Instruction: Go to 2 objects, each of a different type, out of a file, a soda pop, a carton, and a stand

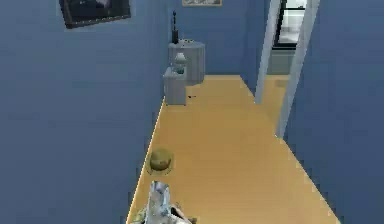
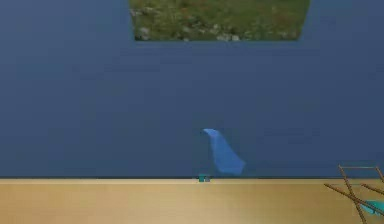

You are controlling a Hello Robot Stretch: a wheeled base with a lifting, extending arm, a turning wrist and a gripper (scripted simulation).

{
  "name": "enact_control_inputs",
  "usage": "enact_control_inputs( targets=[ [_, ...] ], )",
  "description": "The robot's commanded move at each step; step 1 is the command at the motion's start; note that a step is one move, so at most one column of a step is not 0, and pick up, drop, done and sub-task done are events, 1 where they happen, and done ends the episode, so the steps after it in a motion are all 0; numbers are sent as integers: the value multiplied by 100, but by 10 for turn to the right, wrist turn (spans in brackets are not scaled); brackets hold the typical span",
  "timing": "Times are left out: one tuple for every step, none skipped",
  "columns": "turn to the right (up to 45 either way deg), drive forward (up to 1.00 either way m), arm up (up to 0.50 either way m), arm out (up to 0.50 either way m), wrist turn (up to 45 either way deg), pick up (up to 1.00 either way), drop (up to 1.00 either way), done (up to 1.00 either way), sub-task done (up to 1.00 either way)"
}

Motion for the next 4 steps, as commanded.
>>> enact_control_inputs(
  targets=[
    [450,0,0,0,0,0,0,0,0],
    [0,80,0,0,0,0,0,0,0],
    [-420,0,0,0,0,0,0,0,0],
    [0,75,0,0,0,0,0,0,0]
  ],
)
